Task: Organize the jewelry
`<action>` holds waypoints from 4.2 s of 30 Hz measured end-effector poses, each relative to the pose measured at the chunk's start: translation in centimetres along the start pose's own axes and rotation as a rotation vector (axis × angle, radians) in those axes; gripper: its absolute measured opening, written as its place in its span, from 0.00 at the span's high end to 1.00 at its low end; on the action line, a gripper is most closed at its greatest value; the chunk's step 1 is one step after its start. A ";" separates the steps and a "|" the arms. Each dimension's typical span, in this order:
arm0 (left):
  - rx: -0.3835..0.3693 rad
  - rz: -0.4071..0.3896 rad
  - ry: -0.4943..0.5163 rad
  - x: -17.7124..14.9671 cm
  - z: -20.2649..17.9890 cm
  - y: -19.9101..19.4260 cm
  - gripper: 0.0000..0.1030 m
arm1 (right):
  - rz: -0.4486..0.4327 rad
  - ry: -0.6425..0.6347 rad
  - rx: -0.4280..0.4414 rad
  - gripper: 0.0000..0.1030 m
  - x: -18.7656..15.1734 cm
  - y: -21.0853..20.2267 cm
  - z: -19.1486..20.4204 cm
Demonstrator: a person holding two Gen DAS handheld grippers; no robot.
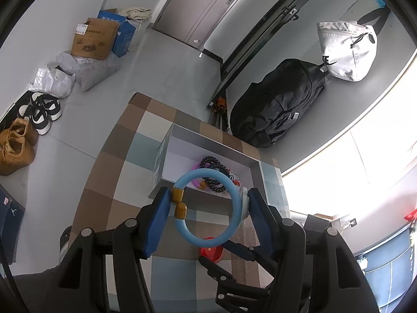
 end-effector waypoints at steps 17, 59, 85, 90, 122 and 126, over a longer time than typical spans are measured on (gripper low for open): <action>0.023 0.021 0.017 -0.2 -0.5 1.0 0.46 | -0.139 0.133 0.142 0.59 2.2 -4.2 -2.1; 0.067 0.095 -0.046 4.8 -1.6 8.0 0.46 | -0.256 0.412 0.264 0.59 7.1 -5.6 -12.0; -0.036 0.138 -0.087 4.9 -1.6 8.7 0.23 | -0.305 0.406 0.153 0.20 6.5 -7.2 -12.3; -0.002 0.116 -0.072 4.9 -1.9 8.2 0.23 | -0.285 0.440 0.153 0.17 6.3 -6.9 -13.1; 0.281 -0.189 0.152 1.6 -4.4 0.6 0.18 | -0.461 0.293 0.061 0.00 1.8 -12.2 -8.9; 0.291 -0.225 0.175 0.9 -4.7 -0.5 0.16 | -0.474 0.285 0.059 0.00 1.2 -12.8 -8.3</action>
Point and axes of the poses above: each gripper's, at about its wrist camera, not at the fingertips, and y roughly the way its jaws point, z to its left, x to its top, the point moved 4 cm from there along y, roughly the way its jaws point, and after that the axes turned 10 degrees about z, right-handed, at the moved point
